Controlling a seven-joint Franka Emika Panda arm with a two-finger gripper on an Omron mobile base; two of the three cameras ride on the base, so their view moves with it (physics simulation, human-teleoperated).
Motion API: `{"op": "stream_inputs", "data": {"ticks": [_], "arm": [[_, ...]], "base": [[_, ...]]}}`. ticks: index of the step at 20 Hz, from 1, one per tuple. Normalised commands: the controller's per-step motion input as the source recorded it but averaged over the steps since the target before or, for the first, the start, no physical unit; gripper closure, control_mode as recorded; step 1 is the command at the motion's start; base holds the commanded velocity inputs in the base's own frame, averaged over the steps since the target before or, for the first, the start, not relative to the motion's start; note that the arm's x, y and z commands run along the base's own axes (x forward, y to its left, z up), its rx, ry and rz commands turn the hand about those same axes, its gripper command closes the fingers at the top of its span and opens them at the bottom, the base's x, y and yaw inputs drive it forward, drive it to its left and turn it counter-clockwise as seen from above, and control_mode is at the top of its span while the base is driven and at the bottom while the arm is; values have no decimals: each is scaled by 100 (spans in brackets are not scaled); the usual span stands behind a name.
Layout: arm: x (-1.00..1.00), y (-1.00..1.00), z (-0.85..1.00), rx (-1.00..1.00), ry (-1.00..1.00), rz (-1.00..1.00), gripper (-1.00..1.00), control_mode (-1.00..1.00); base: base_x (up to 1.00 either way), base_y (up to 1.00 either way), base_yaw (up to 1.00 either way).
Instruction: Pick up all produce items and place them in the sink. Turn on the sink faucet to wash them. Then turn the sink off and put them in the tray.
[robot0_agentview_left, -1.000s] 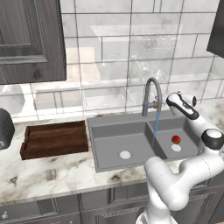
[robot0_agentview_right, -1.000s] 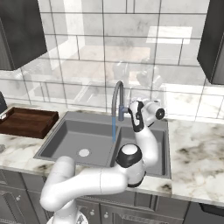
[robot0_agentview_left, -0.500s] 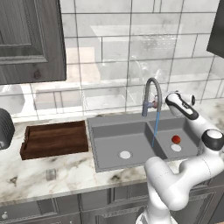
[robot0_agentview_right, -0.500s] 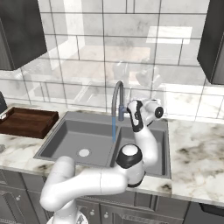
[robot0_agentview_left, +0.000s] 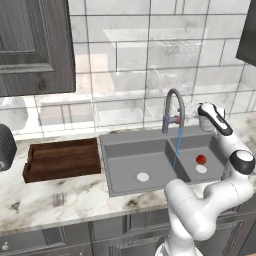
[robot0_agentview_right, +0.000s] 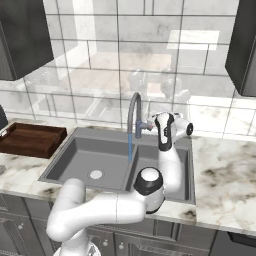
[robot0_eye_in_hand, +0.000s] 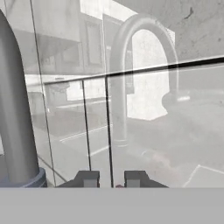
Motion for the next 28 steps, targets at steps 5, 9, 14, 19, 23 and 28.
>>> {"op": "stream_inputs", "data": {"ticks": [5, 9, 14, 19, 23, 28], "arm": [[24, 41, 0, 0, 0, 33, 100, -100], [33, 62, 0, -1, 0, 24, 100, -100], [31, 66, 1, -3, 2, 21, 100, -100], [33, 66, 5, -7, 5, 17, 100, -100], [37, 59, 5, -8, 6, 16, 100, -100], [27, 46, 0, -10, 5, 10, 100, -100]], "base": [[0, 0, 0], [0, 0, 0], [0, 0, 0], [0, 0, 0], [0, 0, 0], [0, 0, 0]]}}
